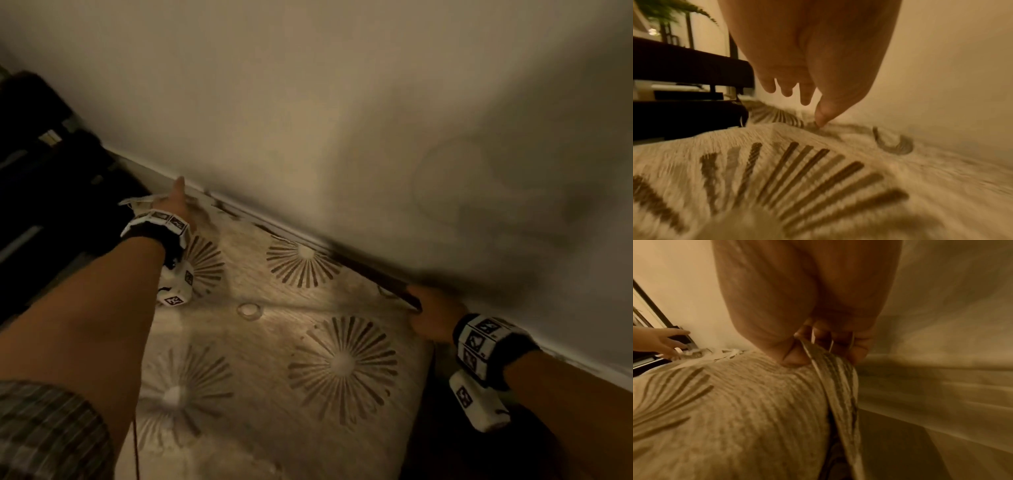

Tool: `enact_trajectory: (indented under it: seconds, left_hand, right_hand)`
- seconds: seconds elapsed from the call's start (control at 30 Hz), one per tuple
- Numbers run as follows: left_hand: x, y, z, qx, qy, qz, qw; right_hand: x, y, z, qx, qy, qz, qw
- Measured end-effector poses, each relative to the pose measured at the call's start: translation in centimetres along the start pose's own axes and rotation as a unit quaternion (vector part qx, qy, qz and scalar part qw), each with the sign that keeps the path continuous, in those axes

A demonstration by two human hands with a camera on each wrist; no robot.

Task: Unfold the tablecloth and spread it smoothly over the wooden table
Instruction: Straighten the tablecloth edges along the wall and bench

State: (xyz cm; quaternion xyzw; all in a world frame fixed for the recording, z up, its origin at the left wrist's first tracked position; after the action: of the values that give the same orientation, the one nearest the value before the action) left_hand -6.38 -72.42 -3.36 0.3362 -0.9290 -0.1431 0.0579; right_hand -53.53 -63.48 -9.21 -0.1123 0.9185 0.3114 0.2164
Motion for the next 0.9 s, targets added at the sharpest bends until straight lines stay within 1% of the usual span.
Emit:
enact_trajectory:
  seconds: [0.03,0.13,0.17,0.23,0.37,0.4,0.47,0.57,0.6,0.7,0.8,0.9]
  left_hand:
    - [0.2,0.6,0.3,-0.002,-0.005,-0.005,1.0]
    - [1.1,2.4,1.3,0.013,0.027,0.026,0.999]
    - [1.4,3.5,1.8,0.01,0.042,0.035,0.998]
    - [1.8,6.9,3.2,-0.007,0.078,0.041,0.996]
    - [1.0,14.9,5.9,0.028,0.093,0.062,0.993]
    - [0.1,16.8,6.5,0.035,0.099,0.053,0.993]
    - [-2.2,19.9,8.0,0.028,0.117,0.019,0.993]
    - [-6.5,23.6,10.7,0.003,0.12,-0.07,0.99]
    - [-7.9,24.5,11.6,-0.006,0.111,-0.097,0.989]
    - [-11.3,26.3,13.6,-0.029,0.09,-0.156,0.983]
    - [-12.9,27.0,14.5,-0.044,0.092,-0.164,0.981]
    - [-12.4,27.3,15.3,-0.072,0.085,-0.155,0.982]
  right_hand:
    - [0.6,-0.6,0.1,-0.004,0.005,0.001,1.0]
    - [1.5,-1.4,0.3,-0.03,0.029,0.004,0.999]
    - [1.7,-1.6,0.3,-0.032,0.03,0.005,0.999]
    - [1.6,-2.0,0.3,-0.031,0.029,-0.003,0.999]
    - [1.0,-2.8,-0.1,-0.023,0.02,-0.023,0.999]
    - [1.1,-2.9,-0.1,-0.025,0.003,-0.022,0.999]
    - [1.4,-2.7,0.1,-0.037,-0.037,-0.007,0.999]
    - [2.3,-2.6,0.4,-0.066,-0.067,0.027,0.995]
    - [2.3,-2.8,0.4,-0.07,-0.066,0.027,0.995]
    - [0.6,-3.3,0.1,-0.054,-0.039,-0.018,0.998]
    - [-3.5,-4.2,1.0,-0.053,-0.023,-0.11,0.992]
    - [-8.5,-4.3,2.1,-0.052,0.028,-0.216,0.975]
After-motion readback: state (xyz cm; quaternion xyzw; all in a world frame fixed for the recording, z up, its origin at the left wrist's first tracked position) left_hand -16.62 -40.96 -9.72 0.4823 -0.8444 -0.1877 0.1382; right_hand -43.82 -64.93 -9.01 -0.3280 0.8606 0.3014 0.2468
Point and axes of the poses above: each hand's wrist, its own y-axis away from the middle knuckle, its own z-axis out of the palm, x = y × z, the point moved 6 cm from there along -y, towards the middle knuckle, and after that the axes turned 10 degrees about -z, right-handed, at the moved point
